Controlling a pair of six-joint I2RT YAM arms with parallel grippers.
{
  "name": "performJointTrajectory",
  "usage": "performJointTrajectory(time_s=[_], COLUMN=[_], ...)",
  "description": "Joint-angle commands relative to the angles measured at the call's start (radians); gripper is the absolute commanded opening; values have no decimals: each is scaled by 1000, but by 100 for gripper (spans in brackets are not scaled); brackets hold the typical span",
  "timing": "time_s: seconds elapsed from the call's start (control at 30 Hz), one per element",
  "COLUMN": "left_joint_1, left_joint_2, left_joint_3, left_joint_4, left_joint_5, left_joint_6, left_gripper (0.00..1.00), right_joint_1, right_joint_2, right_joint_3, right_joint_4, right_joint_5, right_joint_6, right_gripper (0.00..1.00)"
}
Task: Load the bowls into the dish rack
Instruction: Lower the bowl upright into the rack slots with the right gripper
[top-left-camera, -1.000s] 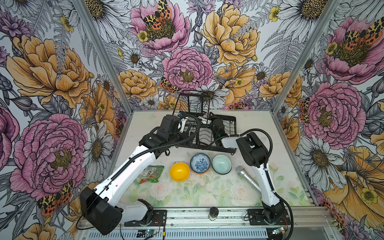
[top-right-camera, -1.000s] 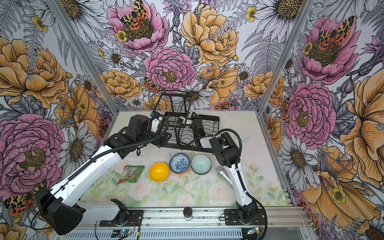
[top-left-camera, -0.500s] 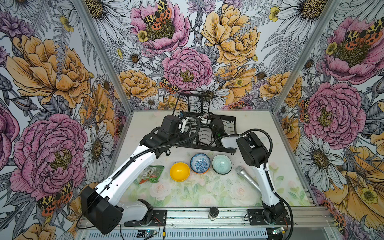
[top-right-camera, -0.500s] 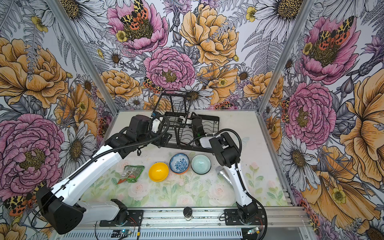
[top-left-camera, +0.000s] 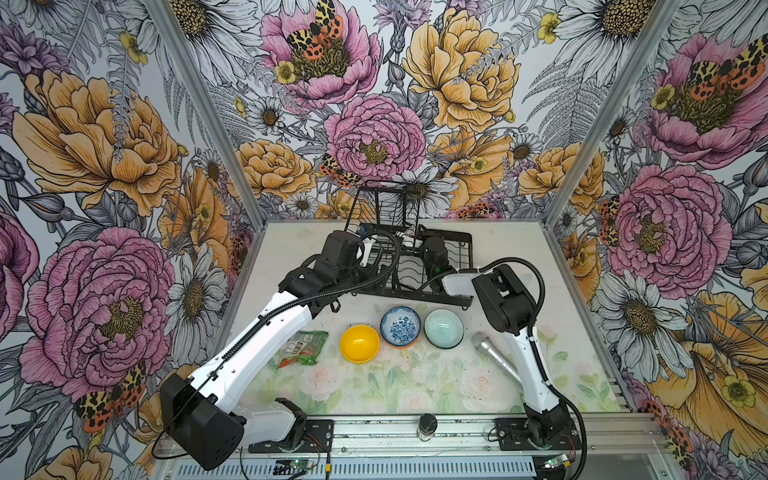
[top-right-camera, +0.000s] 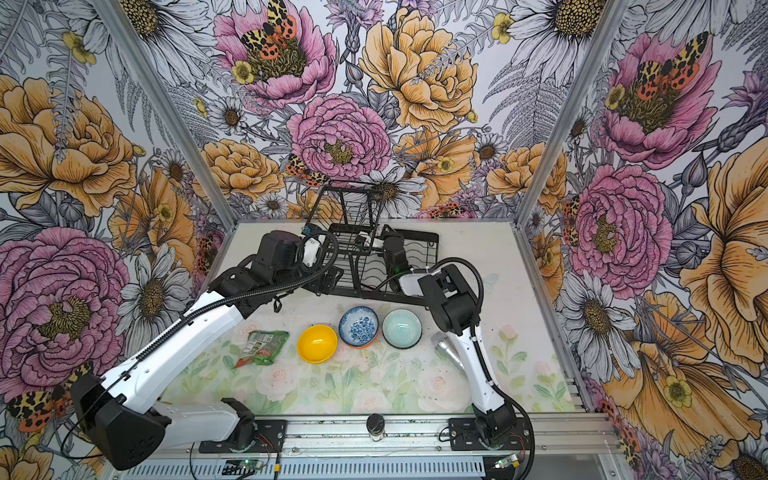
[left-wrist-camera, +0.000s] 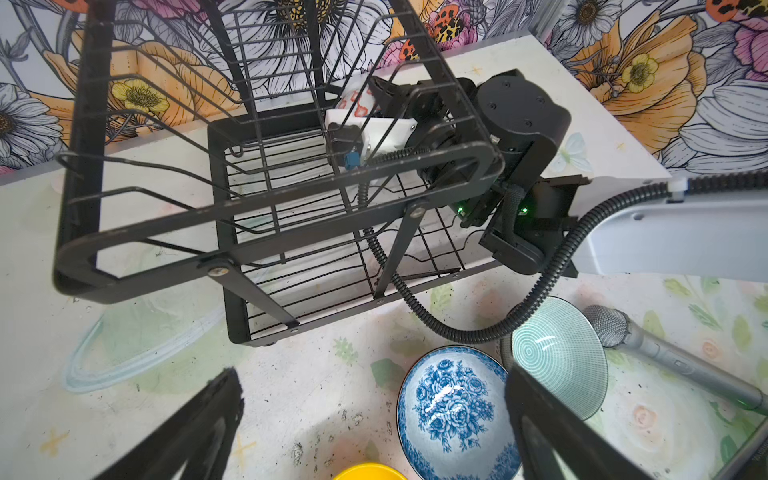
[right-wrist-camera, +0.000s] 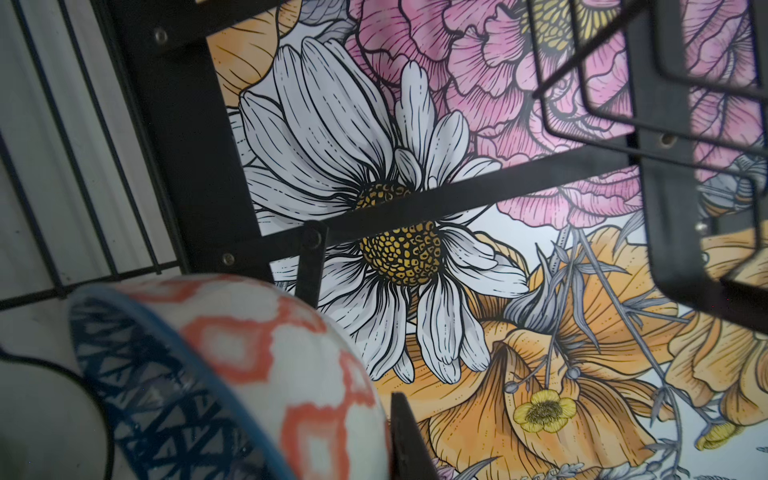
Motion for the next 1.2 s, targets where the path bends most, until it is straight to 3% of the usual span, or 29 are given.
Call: performJointTrajectory(time_s=[0.0, 0.6, 0.67, 0.77, 0.83, 0.93, 1.17], left_joint_1=[-5, -8, -7, -8, -9, -10, -10], left_joint_2=[-26, -20, -18, -16, -15, -14, -18], left_joint_3=[-17, -28, -25, -25, -26, -26, -29], left_joint_4=[3, 3, 6, 8, 10, 10, 10], left_joint_5=[12, 12, 13, 13, 12, 12, 7], left_joint_6=[10, 4, 4, 5, 6, 6, 6], left_gripper=[99, 99, 99, 99, 99, 99, 99], right_joint_1=[17, 17, 17, 17, 17, 14, 10], right_joint_2=[-18, -59, -67, -80, -90, -105, -158], right_joint_3=[1, -25, -33, -51, -66, -82, -141], right_joint_4=[21, 25, 24, 26, 32, 33, 33], right_joint_5=[13, 18, 19, 20, 20, 25, 33], right_joint_6=[29, 31, 32, 38, 47, 54, 54], right_gripper=[17, 26, 35, 73, 92, 97, 99])
